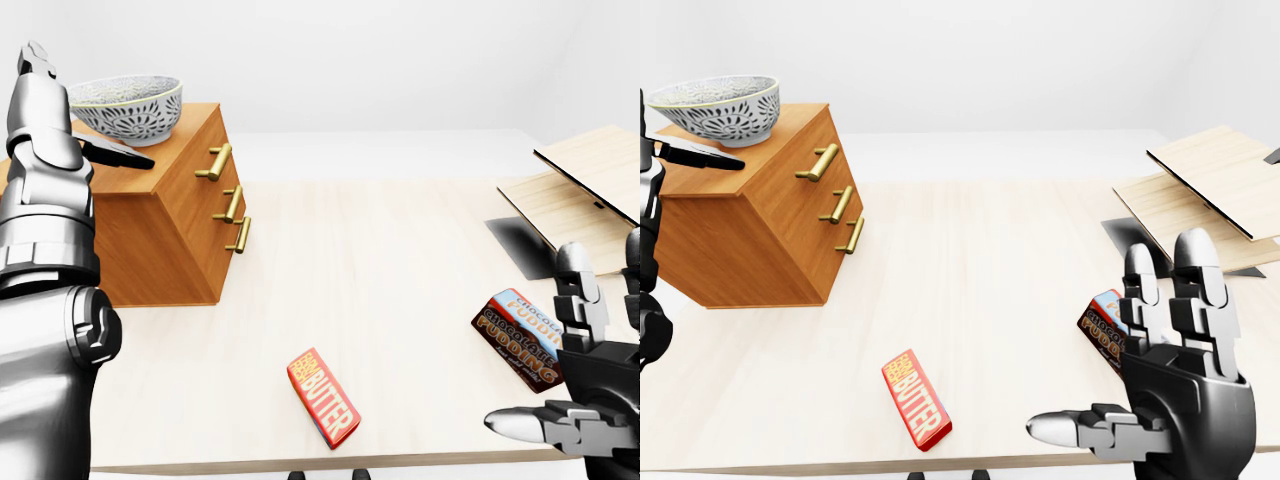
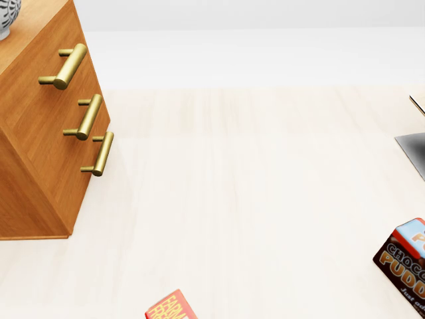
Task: Close the top drawer of the cabinet and put the bowl on top of it.
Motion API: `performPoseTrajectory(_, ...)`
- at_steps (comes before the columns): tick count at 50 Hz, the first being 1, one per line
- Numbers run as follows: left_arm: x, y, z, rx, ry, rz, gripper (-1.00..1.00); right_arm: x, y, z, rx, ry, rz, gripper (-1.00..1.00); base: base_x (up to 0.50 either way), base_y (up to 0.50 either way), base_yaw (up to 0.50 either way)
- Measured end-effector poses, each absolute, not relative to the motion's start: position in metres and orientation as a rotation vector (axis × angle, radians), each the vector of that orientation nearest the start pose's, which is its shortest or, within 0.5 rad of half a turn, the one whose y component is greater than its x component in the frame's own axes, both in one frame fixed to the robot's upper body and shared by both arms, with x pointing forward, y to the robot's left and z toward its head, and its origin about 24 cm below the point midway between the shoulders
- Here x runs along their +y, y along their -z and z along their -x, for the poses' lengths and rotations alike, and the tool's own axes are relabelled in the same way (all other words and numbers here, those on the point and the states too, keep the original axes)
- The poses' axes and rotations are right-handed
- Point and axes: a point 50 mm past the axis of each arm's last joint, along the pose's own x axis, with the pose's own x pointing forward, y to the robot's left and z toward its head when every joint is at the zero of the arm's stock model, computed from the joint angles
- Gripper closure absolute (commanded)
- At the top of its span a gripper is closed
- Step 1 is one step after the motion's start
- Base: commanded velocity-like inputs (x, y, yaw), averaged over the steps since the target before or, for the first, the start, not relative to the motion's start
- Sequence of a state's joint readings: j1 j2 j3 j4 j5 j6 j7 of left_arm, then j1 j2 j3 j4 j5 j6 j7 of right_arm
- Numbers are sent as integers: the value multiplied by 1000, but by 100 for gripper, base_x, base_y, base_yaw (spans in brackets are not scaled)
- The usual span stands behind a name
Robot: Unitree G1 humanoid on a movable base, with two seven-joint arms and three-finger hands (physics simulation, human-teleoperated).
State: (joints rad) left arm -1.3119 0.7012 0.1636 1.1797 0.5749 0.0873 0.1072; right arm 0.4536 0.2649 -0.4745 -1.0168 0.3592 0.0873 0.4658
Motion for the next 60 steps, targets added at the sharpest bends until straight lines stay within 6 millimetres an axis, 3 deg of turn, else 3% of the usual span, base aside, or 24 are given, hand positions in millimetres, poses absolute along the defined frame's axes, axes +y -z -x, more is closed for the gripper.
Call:
performPoseTrajectory(18, 325, -296, -384, -69, -609, -807, -100, -208, -172, -112, -546, 77, -59, -100, 0, 0, 0)
performPoseTrajectory(27, 318, -318, -380, -172, -581, -808, -100, -208, -173, -111, -553, 78, -55, -100, 0, 0, 0)
performPoseTrajectory(41, 279, -360, -351, -476, -448, -881, -100, -207, -170, -114, -539, 73, -59, -100, 0, 0, 0)
performPoseTrajectory(60, 221, -370, -290, -862, -213, -819, -100, -205, -158, -124, -480, 58, -83, -100, 0, 0, 0)
